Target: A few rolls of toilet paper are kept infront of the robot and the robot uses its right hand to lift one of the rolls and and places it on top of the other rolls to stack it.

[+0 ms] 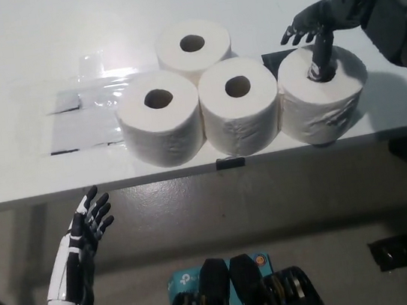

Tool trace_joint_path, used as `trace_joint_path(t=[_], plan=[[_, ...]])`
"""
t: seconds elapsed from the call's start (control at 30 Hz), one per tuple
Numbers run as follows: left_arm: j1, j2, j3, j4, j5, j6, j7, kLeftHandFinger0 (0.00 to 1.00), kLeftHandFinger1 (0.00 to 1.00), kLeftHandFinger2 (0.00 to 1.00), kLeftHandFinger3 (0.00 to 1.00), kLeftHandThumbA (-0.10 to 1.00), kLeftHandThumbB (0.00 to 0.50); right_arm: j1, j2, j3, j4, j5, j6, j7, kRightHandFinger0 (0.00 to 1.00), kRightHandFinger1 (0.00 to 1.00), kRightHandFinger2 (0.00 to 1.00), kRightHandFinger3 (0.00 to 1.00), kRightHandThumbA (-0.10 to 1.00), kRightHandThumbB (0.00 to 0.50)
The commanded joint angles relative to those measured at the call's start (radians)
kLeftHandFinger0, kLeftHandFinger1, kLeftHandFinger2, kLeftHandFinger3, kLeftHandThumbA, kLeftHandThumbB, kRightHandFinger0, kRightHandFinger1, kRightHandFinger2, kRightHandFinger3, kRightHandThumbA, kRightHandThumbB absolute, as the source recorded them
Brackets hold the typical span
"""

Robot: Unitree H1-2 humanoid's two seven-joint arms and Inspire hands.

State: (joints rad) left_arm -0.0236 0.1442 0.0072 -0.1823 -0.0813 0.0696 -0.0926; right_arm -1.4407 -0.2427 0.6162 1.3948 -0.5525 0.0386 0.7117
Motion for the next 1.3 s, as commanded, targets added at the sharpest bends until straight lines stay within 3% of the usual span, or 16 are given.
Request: trace_joint_path(t=[0.0,0.1,0.13,0.3,0.37,0.47,0.57,0.67,0.73,0.8,0.83,0.93,1.03,1.1,1.13,1.27], plan=[[-0.02,0.018,0.008,-0.039,-0.005,-0.022,-0.015,1.0,1.0,1.0,1.0,1.0,0.365,-0.037,-0.004,0.013,0.005,-0.026,0.002,-0.038,1.0,1.0,1.0,1.0,0.72,0.5],[-0.021,0.016,0.008,-0.039,-0.011,-0.021,-0.017,1.0,1.0,1.0,1.0,1.0,0.365,-0.034,0.0,0.034,0.013,-0.045,0.008,-0.048,1.0,1.0,1.0,1.0,0.63,0.499],[-0.022,0.018,0.009,-0.036,-0.011,-0.026,-0.018,1.0,1.0,1.0,1.0,1.0,0.36,-0.034,0.003,0.043,0.016,-0.052,0.012,-0.044,1.0,1.0,1.0,1.0,0.51,0.463],[-0.023,0.018,0.01,-0.038,-0.011,-0.019,-0.016,1.0,1.0,1.0,1.0,1.0,0.37,-0.028,0.008,0.072,0.021,-0.076,0.035,-0.076,0.74,1.0,1.0,1.0,0.43,0.471],[-0.023,0.017,0.011,-0.037,-0.015,-0.018,-0.016,1.0,1.0,1.0,1.0,1.0,0.375,-0.021,0.007,0.076,0.02,-0.077,0.042,-0.092,0.64,0.82,0.92,1.0,0.38,0.432],[-0.023,0.019,0.01,-0.036,-0.009,-0.022,-0.016,1.0,1.0,1.0,1.0,1.0,0.374,-0.019,0.003,0.06,0.021,-0.056,0.056,-0.081,0.56,0.7,0.75,0.92,0.31,0.373],[-0.022,0.019,0.01,-0.038,-0.012,-0.023,-0.017,1.0,1.0,1.0,1.0,1.0,0.352,-0.014,0.001,0.054,0.022,-0.053,0.067,-0.107,0.3,0.38,0.48,0.85,0.28,0.351],[-0.029,0.02,0.014,-0.034,-0.016,-0.026,-0.016,1.0,1.0,1.0,1.0,1.0,0.4,-0.012,0.001,0.058,0.018,-0.061,0.053,-0.155,0.05,0.16,0.36,0.89,0.34,0.335],[-0.029,0.022,0.013,-0.032,-0.017,-0.028,-0.019,1.0,1.0,1.0,1.0,1.0,0.376,-0.005,-0.003,0.054,0.012,-0.058,0.04,-0.184,0.0,0.0,0.16,0.65,0.36,0.32],[-0.029,0.021,0.013,-0.037,-0.011,-0.02,-0.014,1.0,1.0,1.0,1.0,1.0,0.372,-0.001,-0.005,0.055,0.012,-0.059,0.032,-0.198,0.0,0.0,0.01,0.57,0.41,0.315],[-0.029,0.021,0.013,-0.038,-0.011,-0.019,-0.014,1.0,1.0,1.0,1.0,1.0,0.373,0.0,-0.006,0.055,0.012,-0.058,0.031,-0.199,0.0,0.0,0.0,0.56,0.42,0.316],[-0.03,0.023,0.013,-0.037,-0.012,-0.021,-0.016,1.0,1.0,1.0,1.0,1.0,0.359,0.004,-0.01,0.073,0.009,-0.077,0.008,-0.227,0.01,0.06,0.13,0.48,0.48,0.322],[-0.034,0.023,0.014,-0.036,-0.017,-0.023,-0.016,1.0,1.0,1.0,1.0,1.0,0.342,0.005,-0.011,0.076,0.01,-0.076,0.001,-0.238,0.0,0.04,0.08,0.41,0.45,0.319],[-0.034,0.023,0.013,-0.037,-0.016,-0.018,-0.015,1.0,1.0,1.0,1.0,1.0,0.33,0.007,-0.013,0.07,0.01,-0.072,-0.001,-0.245,0.0,0.07,0.03,0.49,0.45,0.316],[-0.036,0.024,0.015,-0.036,-0.019,-0.023,-0.016,1.0,1.0,1.0,1.0,1.0,0.326,0.005,-0.014,0.069,0.009,-0.073,-0.003,-0.248,0.0,0.08,0.03,0.41,0.45,0.318],[-0.036,0.023,0.014,-0.039,-0.014,-0.02,-0.013,1.0,1.0,1.0,1.0,1.0,0.293,0.005,-0.018,0.072,0.008,-0.08,-0.017,-0.256,0.0,0.17,0.16,0.43,0.47,0.331]])
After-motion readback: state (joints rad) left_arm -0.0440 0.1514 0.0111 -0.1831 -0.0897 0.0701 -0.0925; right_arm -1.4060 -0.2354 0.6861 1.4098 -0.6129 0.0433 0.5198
